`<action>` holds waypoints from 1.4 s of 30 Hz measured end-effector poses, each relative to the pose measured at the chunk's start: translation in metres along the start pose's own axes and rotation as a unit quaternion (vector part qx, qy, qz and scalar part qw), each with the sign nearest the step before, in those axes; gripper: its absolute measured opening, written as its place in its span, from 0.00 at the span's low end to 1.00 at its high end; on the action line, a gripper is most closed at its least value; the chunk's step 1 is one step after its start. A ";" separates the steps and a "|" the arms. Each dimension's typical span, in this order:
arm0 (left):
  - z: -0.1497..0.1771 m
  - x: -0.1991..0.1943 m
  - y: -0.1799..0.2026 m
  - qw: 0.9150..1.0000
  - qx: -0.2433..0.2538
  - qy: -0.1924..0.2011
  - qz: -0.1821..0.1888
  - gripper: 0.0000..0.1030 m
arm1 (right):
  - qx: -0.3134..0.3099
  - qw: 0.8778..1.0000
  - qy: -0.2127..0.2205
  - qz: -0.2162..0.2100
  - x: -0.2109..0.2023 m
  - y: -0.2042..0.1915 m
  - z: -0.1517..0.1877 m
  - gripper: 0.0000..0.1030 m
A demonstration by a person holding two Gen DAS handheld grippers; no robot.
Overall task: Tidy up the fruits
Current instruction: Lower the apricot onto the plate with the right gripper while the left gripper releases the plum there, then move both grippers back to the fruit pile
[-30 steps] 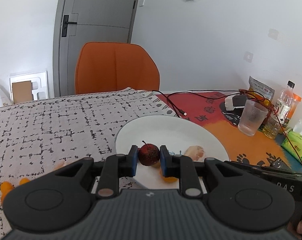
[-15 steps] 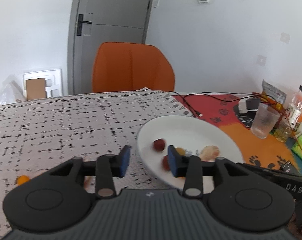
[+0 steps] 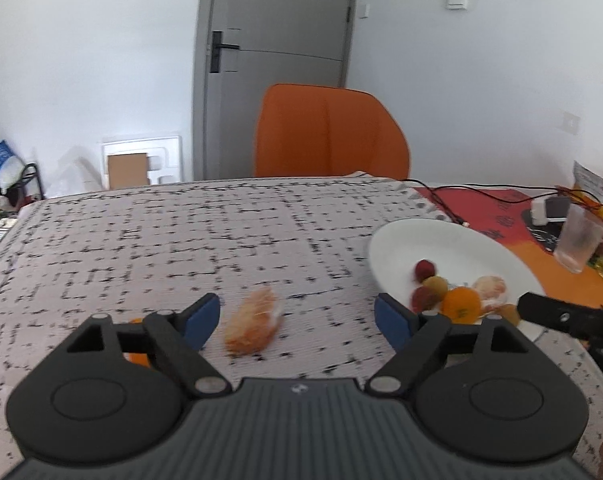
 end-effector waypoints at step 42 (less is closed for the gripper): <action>0.038 0.006 -0.092 0.993 -0.107 -0.025 -0.035 0.39 | -0.079 0.996 -0.037 -0.036 0.046 -0.096 0.011 1.00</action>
Point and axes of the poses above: each gripper's, at about its wrist camera, not at the fingertips, and x roughly the way its jaws point, y to its right, z to its underside, the point moved 6 cm from there along x, roughly the way its jaws point, and after that the axes turned 1 degree about -y, right-handed, at the moved point
